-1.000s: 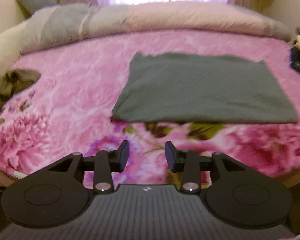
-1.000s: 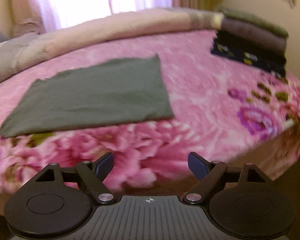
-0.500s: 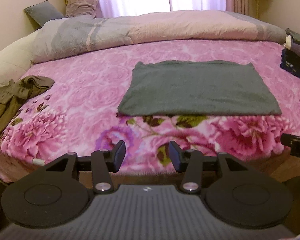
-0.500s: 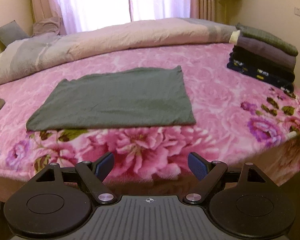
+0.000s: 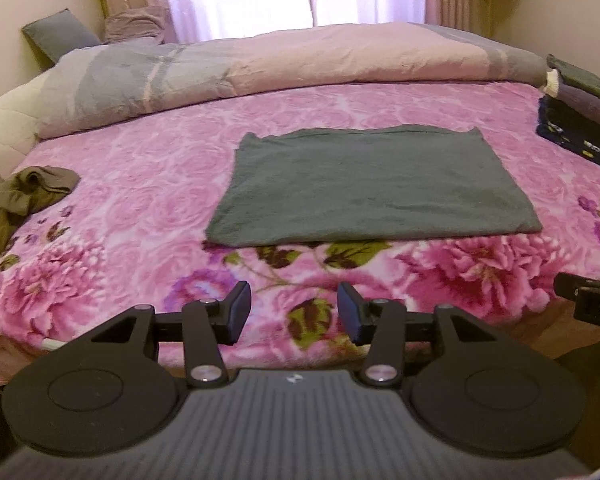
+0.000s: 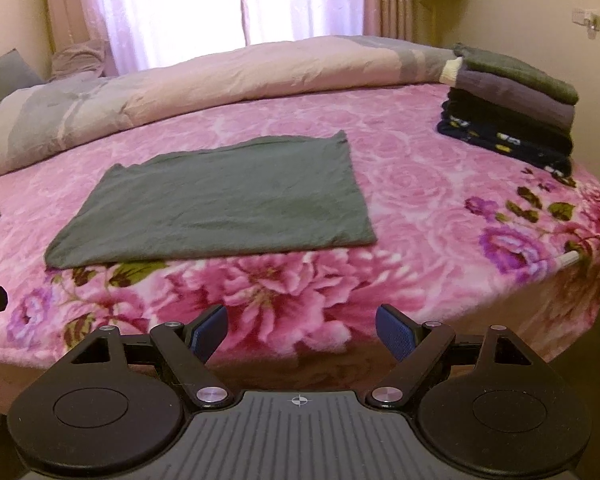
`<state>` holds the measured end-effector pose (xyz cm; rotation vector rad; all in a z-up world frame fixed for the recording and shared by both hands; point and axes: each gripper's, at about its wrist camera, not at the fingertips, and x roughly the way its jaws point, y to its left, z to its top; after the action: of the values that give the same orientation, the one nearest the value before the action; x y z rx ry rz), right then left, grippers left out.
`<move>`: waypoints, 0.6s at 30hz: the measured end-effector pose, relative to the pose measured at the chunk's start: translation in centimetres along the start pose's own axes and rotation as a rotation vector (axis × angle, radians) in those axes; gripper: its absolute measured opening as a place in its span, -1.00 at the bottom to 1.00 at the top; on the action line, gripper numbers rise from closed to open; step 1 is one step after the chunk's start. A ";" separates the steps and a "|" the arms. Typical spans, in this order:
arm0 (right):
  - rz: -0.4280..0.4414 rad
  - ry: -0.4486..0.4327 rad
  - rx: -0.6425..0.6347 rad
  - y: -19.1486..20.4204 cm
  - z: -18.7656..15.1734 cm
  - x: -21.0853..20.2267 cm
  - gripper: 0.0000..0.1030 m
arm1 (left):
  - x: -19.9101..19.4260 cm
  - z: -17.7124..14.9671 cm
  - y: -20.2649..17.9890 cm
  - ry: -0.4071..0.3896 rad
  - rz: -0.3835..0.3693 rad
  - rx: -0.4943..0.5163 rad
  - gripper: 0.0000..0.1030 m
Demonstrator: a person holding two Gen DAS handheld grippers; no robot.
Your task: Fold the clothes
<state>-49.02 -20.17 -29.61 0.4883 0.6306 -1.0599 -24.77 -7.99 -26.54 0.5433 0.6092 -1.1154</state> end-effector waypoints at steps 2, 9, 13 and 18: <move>-0.020 0.003 0.002 -0.3 0.2 0.1 0.63 | 0.5 0.0 -0.1 0.007 -0.019 0.002 -0.16; -0.061 0.022 0.009 -0.9 0.6 1.2 0.63 | 3.0 0.1 0.5 0.044 -0.052 -0.023 -0.16; -0.074 0.047 0.018 -1.2 0.9 2.5 0.63 | 4.6 0.2 1.5 0.074 -0.048 -0.052 -0.16; -0.085 0.082 0.020 -1.2 1.4 4.4 0.63 | 6.5 0.5 2.8 0.104 -0.030 -0.085 -0.16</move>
<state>-48.29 -24.41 -31.74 0.5282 0.7194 -1.1313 -20.05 -11.61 -30.39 0.5227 0.7539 -1.0894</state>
